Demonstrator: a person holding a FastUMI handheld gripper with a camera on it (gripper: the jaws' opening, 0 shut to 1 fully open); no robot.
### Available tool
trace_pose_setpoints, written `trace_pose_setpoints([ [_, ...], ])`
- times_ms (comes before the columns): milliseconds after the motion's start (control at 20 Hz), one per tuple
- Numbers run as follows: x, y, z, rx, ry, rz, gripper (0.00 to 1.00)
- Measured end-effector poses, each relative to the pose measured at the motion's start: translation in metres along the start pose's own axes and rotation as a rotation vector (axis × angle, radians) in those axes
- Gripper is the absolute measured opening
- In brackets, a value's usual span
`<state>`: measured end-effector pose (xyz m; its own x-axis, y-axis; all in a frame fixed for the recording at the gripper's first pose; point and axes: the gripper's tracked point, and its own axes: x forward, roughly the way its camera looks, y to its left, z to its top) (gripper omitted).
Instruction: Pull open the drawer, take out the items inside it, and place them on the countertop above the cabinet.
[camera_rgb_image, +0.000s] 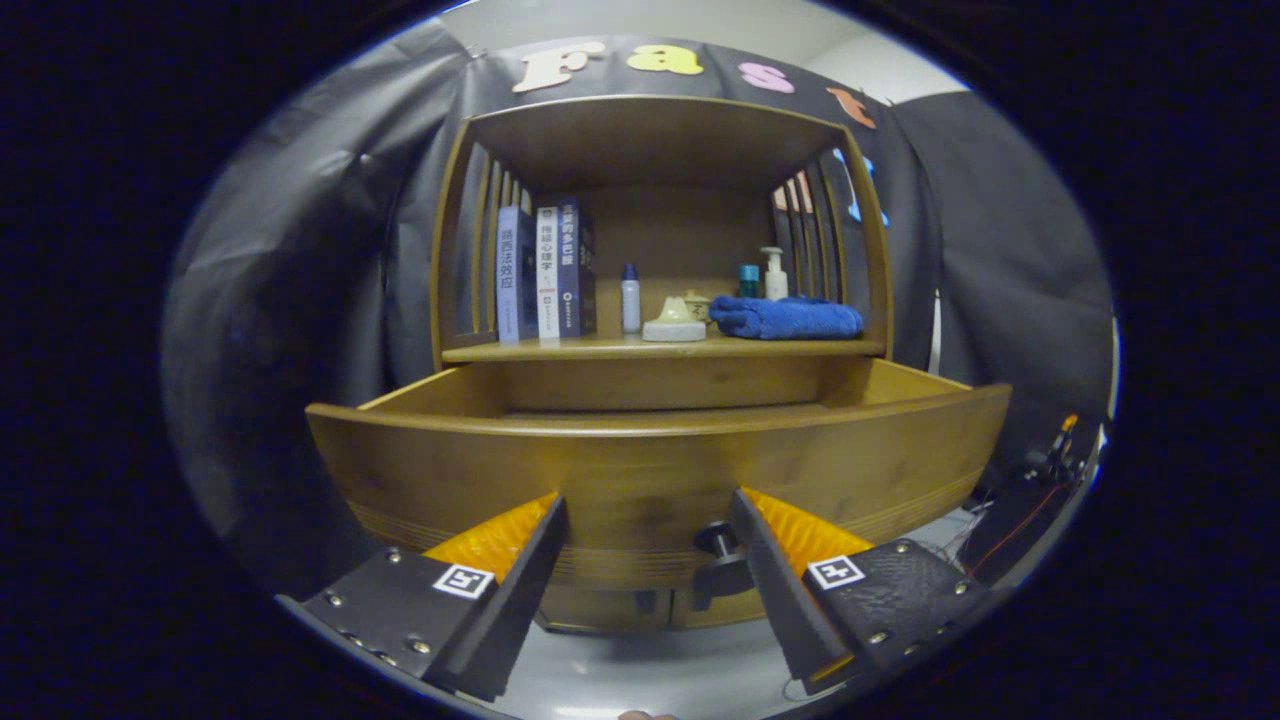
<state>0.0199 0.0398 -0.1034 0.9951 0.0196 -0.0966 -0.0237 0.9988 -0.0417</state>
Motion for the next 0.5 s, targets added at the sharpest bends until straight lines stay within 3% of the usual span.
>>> trace_pose_setpoints([
  [500,0.034,0.0,0.01,-0.01,-0.008,0.01,0.98],
])
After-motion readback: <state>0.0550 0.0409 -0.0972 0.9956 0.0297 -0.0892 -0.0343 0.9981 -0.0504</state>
